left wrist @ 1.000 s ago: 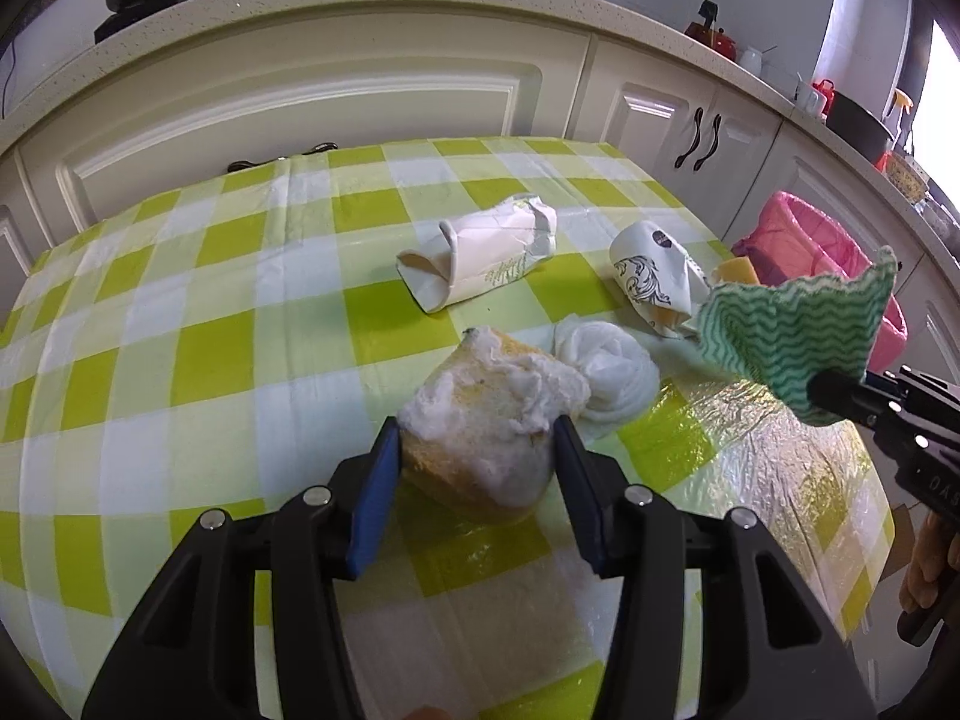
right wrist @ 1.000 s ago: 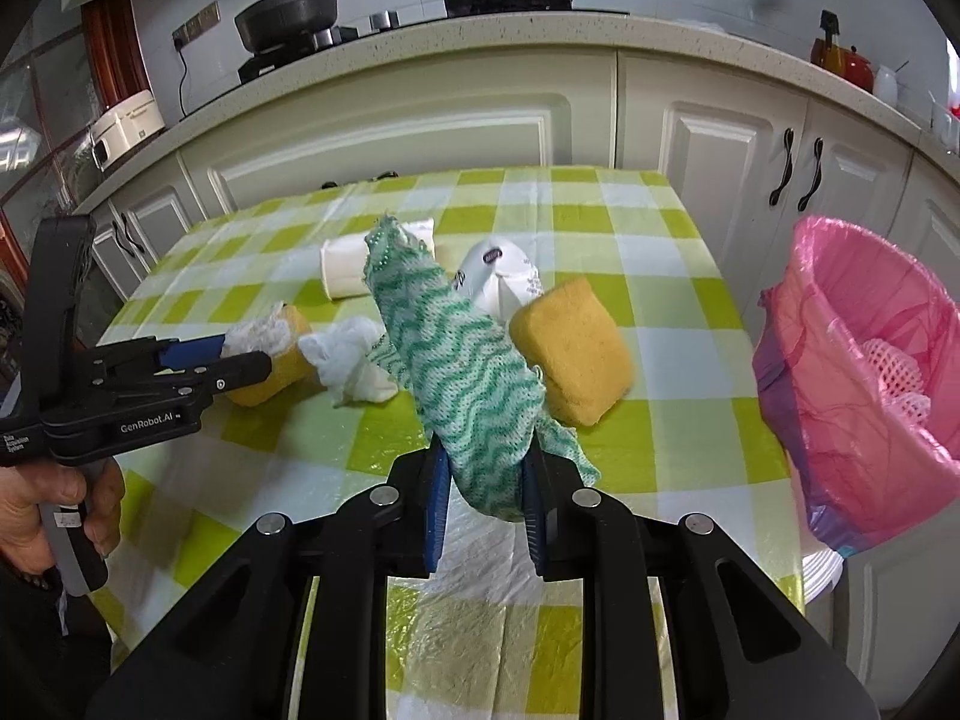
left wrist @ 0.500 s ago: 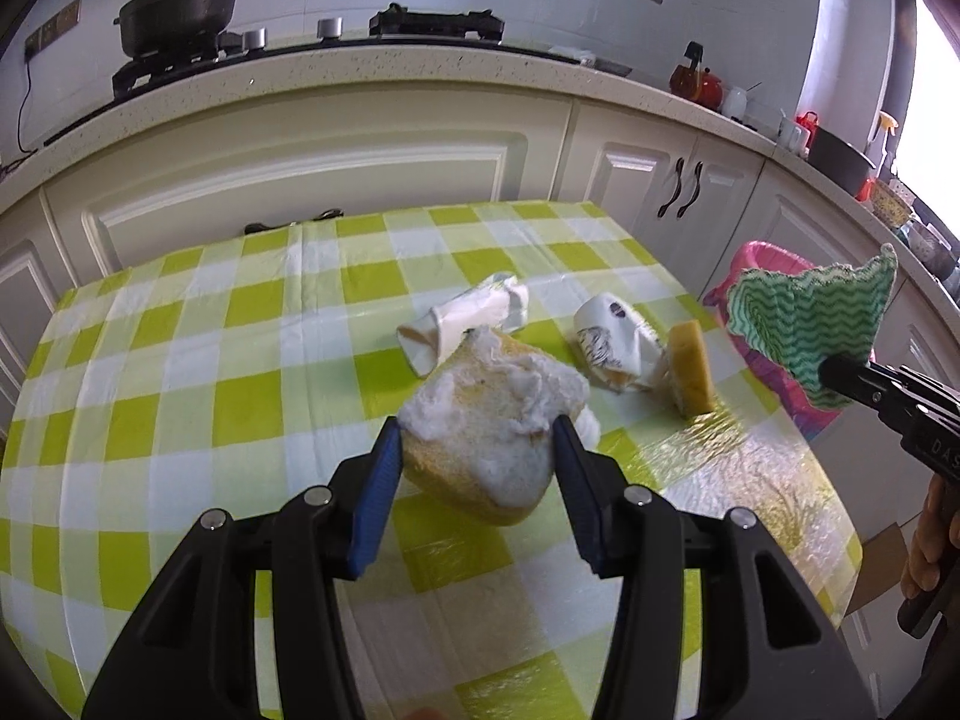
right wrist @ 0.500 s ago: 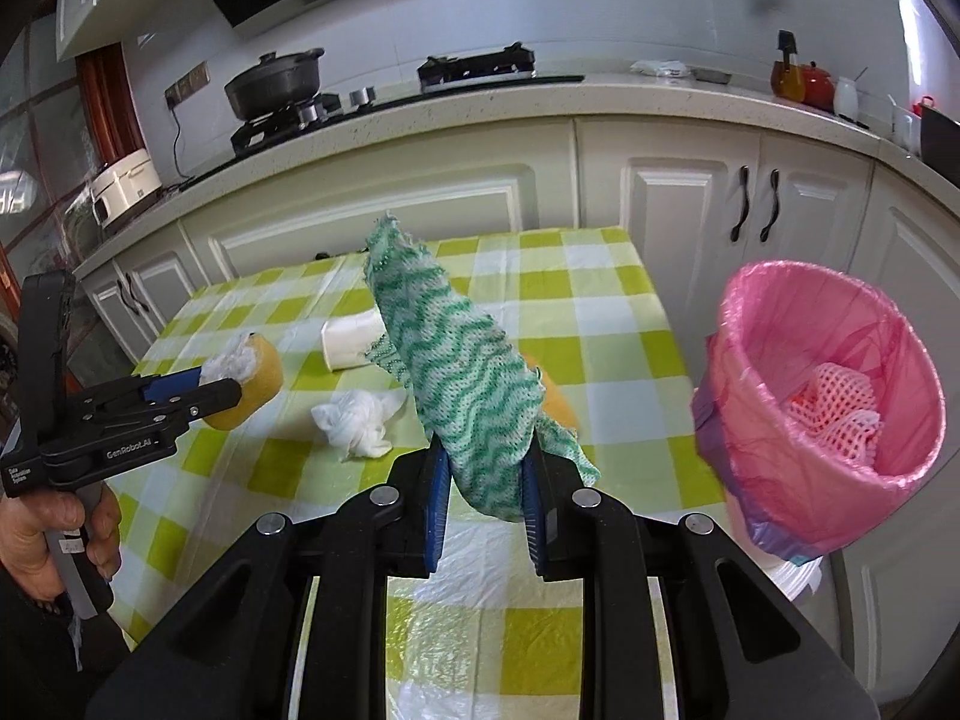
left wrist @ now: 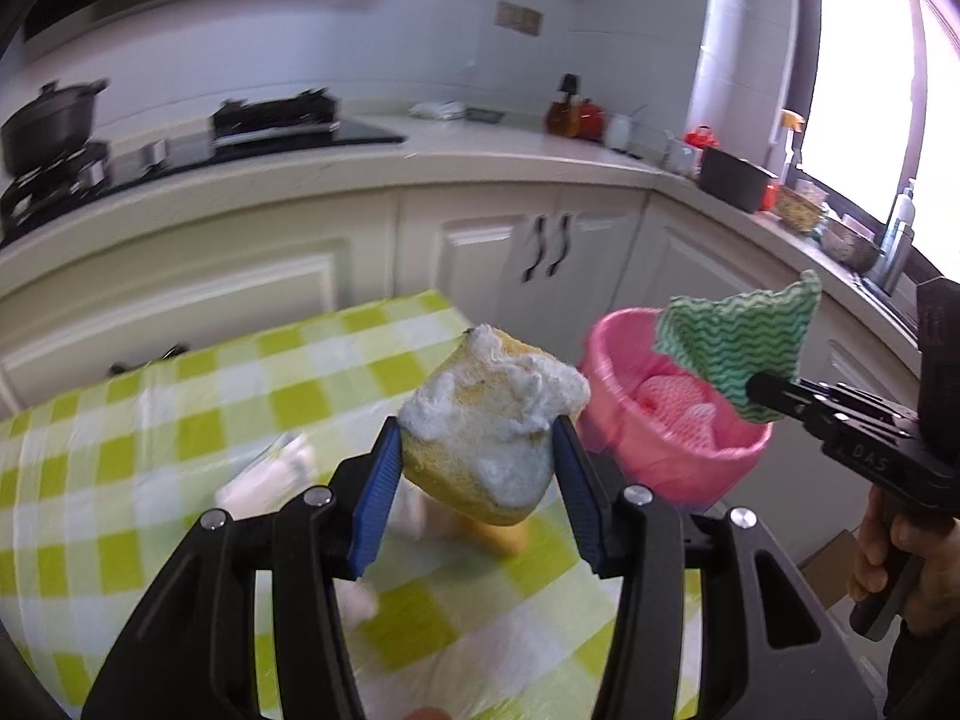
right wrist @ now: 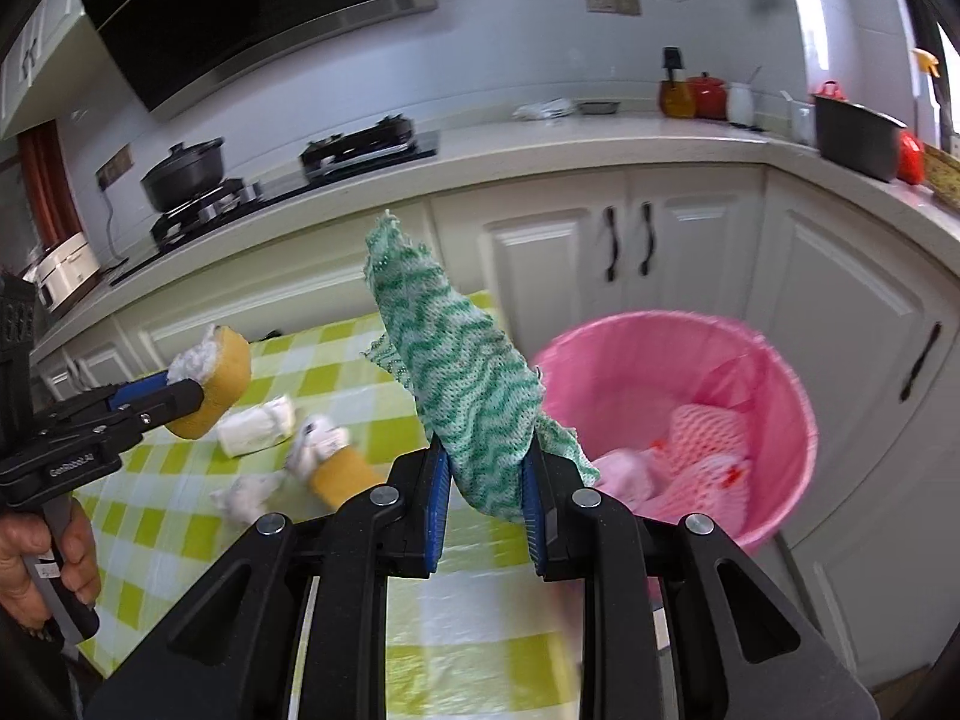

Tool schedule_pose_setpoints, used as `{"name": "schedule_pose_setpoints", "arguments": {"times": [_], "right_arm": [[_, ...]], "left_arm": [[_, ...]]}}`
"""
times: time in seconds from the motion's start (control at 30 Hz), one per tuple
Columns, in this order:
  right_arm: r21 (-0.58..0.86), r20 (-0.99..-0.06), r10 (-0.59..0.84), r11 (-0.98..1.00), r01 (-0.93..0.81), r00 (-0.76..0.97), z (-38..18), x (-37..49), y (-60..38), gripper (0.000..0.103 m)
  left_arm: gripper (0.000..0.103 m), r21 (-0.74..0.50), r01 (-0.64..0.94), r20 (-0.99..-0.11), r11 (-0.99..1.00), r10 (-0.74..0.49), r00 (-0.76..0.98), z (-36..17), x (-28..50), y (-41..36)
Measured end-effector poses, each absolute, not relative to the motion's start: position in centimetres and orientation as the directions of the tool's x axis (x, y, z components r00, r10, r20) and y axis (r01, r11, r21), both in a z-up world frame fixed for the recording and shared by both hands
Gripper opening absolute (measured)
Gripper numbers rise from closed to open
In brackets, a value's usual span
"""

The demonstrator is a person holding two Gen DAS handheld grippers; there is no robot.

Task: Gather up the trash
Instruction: 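Carry the cloth and sponge over the pink bin and open both grippers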

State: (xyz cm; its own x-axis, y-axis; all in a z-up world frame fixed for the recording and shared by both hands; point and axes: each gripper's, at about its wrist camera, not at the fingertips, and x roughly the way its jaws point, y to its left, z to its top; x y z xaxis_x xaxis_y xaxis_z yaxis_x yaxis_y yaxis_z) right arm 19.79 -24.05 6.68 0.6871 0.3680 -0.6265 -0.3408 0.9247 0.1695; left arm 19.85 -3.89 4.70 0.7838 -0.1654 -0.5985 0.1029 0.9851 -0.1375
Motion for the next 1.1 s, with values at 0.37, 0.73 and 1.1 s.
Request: {"name": "schedule_pose_setpoints", "arguments": {"times": [0.37,0.73,1.1], "right_arm": [[0.162,-0.651,0.303,0.951,-0.262,0.696,5.7,27.2,-30.7,0.023],[0.139,-0.671,0.252,0.967,-0.216,0.697,3.9,30.4,-33.8,0.041],[0.163,-0.678,0.225,0.974,-0.156,0.7,3.0,29.1,-36.3,0.048]], "left_arm": [[0.049,-0.142,0.25,-0.595,0.958,-0.285,0.751,5.8,27.9,-14.3],[0.049,-0.158,0.279,-0.632,0.947,-0.314,0.709,3.6,33.2,-18.7],[0.073,-0.136,0.286,-0.654,0.948,-0.303,0.693,2.6,36.7,-21.6]]}}
